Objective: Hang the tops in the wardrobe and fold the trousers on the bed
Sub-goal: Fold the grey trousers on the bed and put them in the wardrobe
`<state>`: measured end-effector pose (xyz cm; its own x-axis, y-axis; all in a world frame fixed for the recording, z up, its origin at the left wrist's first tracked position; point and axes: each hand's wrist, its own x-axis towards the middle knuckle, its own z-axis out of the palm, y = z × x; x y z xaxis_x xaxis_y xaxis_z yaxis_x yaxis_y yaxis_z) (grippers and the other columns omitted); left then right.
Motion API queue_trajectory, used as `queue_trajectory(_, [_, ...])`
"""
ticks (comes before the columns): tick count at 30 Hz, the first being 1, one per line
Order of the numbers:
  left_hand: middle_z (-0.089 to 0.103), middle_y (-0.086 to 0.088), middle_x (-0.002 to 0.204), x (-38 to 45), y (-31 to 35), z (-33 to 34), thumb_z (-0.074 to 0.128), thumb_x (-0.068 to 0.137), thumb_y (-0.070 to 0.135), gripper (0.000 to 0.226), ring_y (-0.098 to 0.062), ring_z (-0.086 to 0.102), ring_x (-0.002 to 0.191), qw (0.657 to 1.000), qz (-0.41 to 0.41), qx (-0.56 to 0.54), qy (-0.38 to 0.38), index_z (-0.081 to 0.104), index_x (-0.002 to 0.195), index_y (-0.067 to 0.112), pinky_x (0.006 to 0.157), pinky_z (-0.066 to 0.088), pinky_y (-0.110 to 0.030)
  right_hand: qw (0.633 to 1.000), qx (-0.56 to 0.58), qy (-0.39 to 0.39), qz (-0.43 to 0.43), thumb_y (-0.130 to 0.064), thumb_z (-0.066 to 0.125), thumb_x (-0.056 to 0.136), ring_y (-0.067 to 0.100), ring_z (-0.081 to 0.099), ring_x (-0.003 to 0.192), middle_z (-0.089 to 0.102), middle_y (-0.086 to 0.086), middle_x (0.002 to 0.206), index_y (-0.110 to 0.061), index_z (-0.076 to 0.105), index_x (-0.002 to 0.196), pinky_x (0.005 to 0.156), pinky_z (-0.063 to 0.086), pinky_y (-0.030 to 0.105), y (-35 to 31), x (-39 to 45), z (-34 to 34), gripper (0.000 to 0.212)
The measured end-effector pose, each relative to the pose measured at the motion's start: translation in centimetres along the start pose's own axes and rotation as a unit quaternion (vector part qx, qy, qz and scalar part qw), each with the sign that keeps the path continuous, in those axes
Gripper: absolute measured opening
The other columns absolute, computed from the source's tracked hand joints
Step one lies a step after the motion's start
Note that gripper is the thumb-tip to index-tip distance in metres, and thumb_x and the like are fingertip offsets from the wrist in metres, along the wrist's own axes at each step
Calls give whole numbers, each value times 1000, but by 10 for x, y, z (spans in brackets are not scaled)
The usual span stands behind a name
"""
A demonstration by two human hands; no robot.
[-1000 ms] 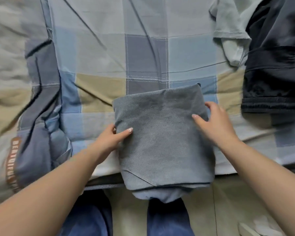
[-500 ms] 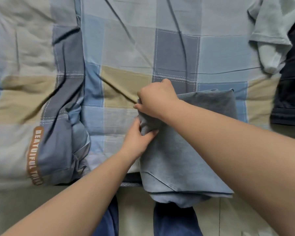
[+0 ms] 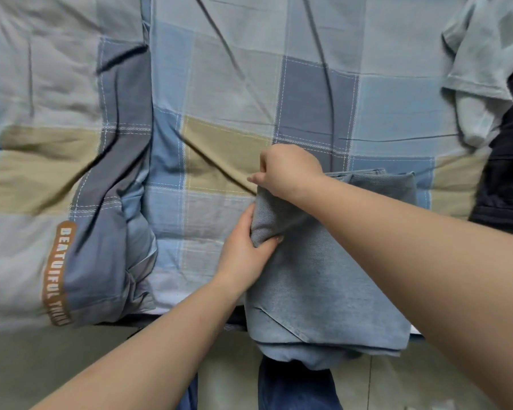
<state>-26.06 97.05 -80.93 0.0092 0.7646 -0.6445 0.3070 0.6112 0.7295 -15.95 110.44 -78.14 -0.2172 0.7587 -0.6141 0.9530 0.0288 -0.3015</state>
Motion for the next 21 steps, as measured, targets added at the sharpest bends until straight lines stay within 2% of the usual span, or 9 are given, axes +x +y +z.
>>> queue_trajectory(4, [68,17,95,-5,-13,7,78,74,24,36,0,63,92,998,-58,-3,10,61,106,26,70,43,-6,991,48,103,-71,-45,60,87,26,55,97,54,-4,87,-24,45,74,76,30,35,-2,-13,4,29])
queue_trajectory(7, [73,9,90,-5,-16,4,80,74,22,28,-3,67,86,995,-89,-41,-15,65,98,21,72,50,-13,988,39,137,-62,-46,58,88,24,56,97,58,-4,89,-25,45,75,81,32,37,7,-14,8,28])
queue_trajectory(9, [74,3,93,-5,-15,1,80,75,19,29,-9,70,88,989,-124,-76,-33,66,101,17,77,55,-24,991,18,127,-41,-48,56,89,24,56,100,63,-2,96,-26,47,78,85,33,35,12,-9,5,26])
queue_trajectory(11, [74,-3,100,-2,-13,-2,78,77,15,34,-14,70,92,979,-161,-121,-42,66,107,12,80,57,-28,984,83,156,-26,-45,55,90,22,56,97,61,-2,92,-25,49,78,85,34,34,11,-2,-7,24])
queue_trajectory(14, [74,-4,103,11,-4,-6,78,76,18,38,-17,70,95,973,-163,-158,-41,64,111,11,84,56,-31,900,281,331,-37,-30,58,91,21,56,88,54,-2,84,-14,60,81,81,39,32,21,-16,-25,19])
queue_trajectory(16, [73,-1,104,23,7,-6,79,74,26,43,-14,69,96,975,-140,-168,-34,63,113,13,83,54,-27,863,293,411,-24,-24,57,90,16,54,96,56,0,95,-8,65,90,86,40,28,49,-45,-21,17])
queue_trajectory(17, [73,2,103,29,13,-5,79,74,30,44,-11,69,96,977,-130,-163,-33,64,112,15,80,53,-24,864,290,411,18,-23,57,91,16,51,107,56,3,106,-7,64,98,93,40,31,69,-61,-12,19])
queue_trajectory(19, [74,9,96,38,19,-2,78,74,33,33,-5,69,92,986,-100,-136,-11,66,102,20,74,52,-17,859,313,362,181,-31,56,93,21,44,123,50,9,129,-7,57,119,106,35,37,117,-89,5,35])
queue_trajectory(21, [74,15,87,40,16,-1,78,76,33,20,0,68,84,990,-67,-108,56,67,90,25,69,51,-12,827,371,260,333,-46,48,94,24,48,120,53,9,130,-12,54,125,101,36,32,150,-104,20,46])
